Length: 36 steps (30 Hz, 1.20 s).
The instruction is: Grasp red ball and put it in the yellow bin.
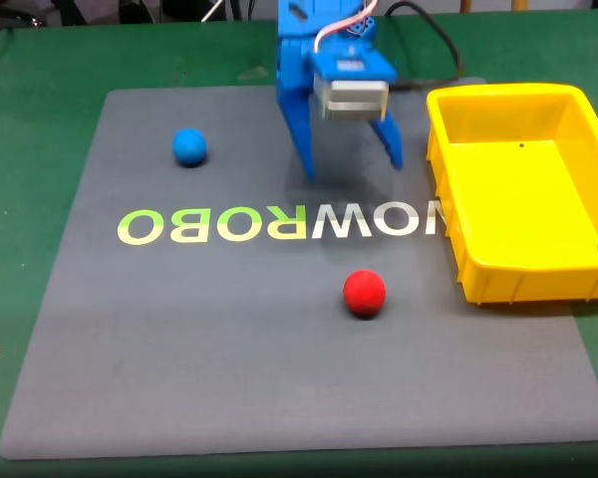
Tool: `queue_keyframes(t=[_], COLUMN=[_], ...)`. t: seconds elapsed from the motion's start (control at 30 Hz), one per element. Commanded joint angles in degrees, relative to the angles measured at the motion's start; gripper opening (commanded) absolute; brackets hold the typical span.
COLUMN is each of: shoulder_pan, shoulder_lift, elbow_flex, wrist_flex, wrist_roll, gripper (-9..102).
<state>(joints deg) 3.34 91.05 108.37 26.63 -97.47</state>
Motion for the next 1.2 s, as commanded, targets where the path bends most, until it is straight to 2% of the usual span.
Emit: queue_keyframes(t=[0.0, 0.53, 1.17], shoulder_pan=[0.62, -2.02, -2.72], shoulder_lift=[-5.1, -32.61, -48.34], elbow_flex=[-9.05, -37.88, -58.1], wrist_flex=[-1.76, -1.41, 3.78], wrist_roll=[-0.09, 0.88, 1.05], gripper=[42, 42, 38])
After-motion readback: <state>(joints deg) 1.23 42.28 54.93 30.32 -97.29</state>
